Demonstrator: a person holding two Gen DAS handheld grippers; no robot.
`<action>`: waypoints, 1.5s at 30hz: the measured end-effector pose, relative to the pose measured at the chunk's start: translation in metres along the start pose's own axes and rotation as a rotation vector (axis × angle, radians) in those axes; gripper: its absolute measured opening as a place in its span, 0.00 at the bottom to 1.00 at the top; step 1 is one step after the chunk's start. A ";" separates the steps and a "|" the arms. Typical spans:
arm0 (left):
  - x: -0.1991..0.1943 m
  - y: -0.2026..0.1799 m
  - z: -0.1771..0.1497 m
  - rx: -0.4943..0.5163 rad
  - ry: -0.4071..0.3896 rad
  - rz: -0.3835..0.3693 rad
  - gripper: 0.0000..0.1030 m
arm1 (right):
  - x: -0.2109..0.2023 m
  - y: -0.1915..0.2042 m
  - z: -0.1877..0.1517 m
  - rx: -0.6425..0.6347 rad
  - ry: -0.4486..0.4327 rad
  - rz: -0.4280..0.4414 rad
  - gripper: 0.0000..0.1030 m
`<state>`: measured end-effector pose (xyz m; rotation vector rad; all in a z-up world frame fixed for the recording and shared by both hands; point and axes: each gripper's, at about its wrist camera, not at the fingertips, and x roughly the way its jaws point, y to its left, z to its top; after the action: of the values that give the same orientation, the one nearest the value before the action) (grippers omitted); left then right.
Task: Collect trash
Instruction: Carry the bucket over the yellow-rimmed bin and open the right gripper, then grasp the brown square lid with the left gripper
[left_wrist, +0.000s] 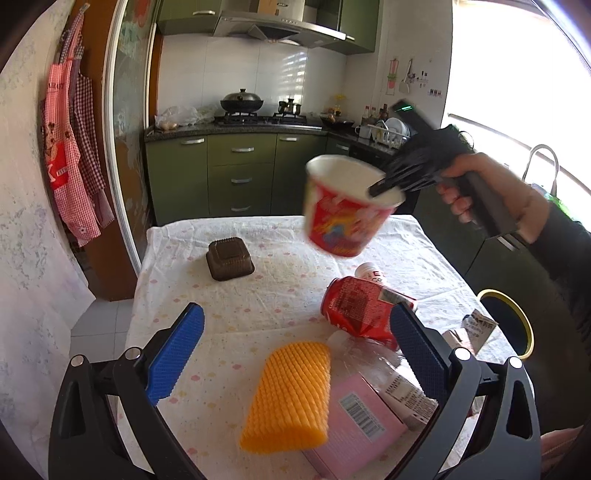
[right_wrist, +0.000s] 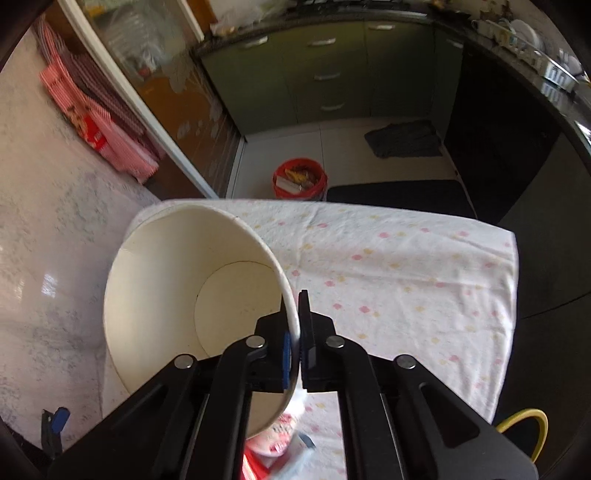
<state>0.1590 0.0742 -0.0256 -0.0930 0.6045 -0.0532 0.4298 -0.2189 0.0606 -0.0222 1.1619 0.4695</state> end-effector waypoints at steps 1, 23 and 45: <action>-0.004 -0.001 -0.001 0.003 -0.004 -0.001 0.97 | -0.017 -0.011 -0.006 0.015 -0.020 0.007 0.04; -0.016 -0.089 -0.021 0.094 0.043 -0.015 0.97 | -0.071 -0.361 -0.302 0.572 0.027 -0.275 0.07; -0.019 -0.074 -0.023 0.127 0.101 0.100 0.97 | -0.050 -0.326 -0.326 0.424 -0.004 -0.247 0.38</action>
<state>0.1281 0.0003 -0.0260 0.0630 0.7038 0.0003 0.2482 -0.6137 -0.1011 0.2004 1.2165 -0.0001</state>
